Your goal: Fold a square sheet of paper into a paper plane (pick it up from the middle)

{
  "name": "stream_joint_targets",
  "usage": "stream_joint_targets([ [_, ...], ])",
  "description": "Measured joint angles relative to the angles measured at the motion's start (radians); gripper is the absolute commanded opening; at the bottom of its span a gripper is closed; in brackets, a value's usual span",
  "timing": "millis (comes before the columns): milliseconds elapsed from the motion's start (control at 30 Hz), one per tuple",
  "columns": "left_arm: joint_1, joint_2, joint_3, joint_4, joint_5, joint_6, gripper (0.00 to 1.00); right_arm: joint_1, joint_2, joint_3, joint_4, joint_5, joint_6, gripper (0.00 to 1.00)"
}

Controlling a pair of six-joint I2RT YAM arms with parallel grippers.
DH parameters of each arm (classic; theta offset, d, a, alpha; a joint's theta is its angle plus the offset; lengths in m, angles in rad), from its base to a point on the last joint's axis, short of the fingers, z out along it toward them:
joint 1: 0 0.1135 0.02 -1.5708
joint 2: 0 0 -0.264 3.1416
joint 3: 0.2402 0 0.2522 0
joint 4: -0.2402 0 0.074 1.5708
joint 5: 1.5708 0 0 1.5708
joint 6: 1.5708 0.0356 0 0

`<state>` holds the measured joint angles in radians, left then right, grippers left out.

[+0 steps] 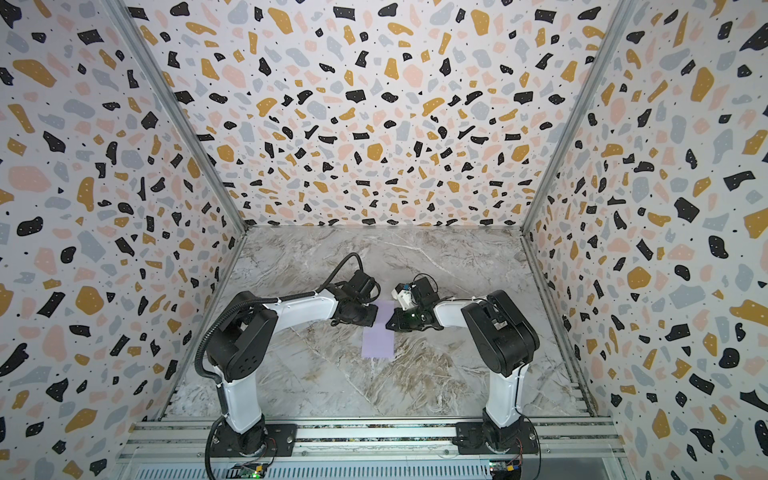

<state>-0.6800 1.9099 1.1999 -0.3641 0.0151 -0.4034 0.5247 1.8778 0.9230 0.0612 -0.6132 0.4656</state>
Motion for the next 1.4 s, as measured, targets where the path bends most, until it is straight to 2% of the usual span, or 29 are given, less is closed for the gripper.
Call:
stream_joint_targets([
  [733, -0.001, 0.003, -0.017, 0.025, -0.024, -0.001, 0.00, -0.022, 0.042, 0.125, -0.109, 0.033, 0.030, 0.11],
  [1067, -0.001, -0.002, -0.021, 0.026, -0.026, 0.001, 0.00, -0.028, 0.048, 0.134, -0.120, 0.048, 0.027, 0.10],
  [1267, 0.006, -0.032, -0.026, -0.037, -0.081, 0.029, 0.00, -0.028, 0.048, 0.135, -0.123, 0.051, 0.015, 0.10],
  [1400, 0.013, -0.049, -0.003, -0.058, -0.071, 0.053, 0.00, -0.028, 0.048, 0.135, -0.123, 0.051, 0.010, 0.11],
])
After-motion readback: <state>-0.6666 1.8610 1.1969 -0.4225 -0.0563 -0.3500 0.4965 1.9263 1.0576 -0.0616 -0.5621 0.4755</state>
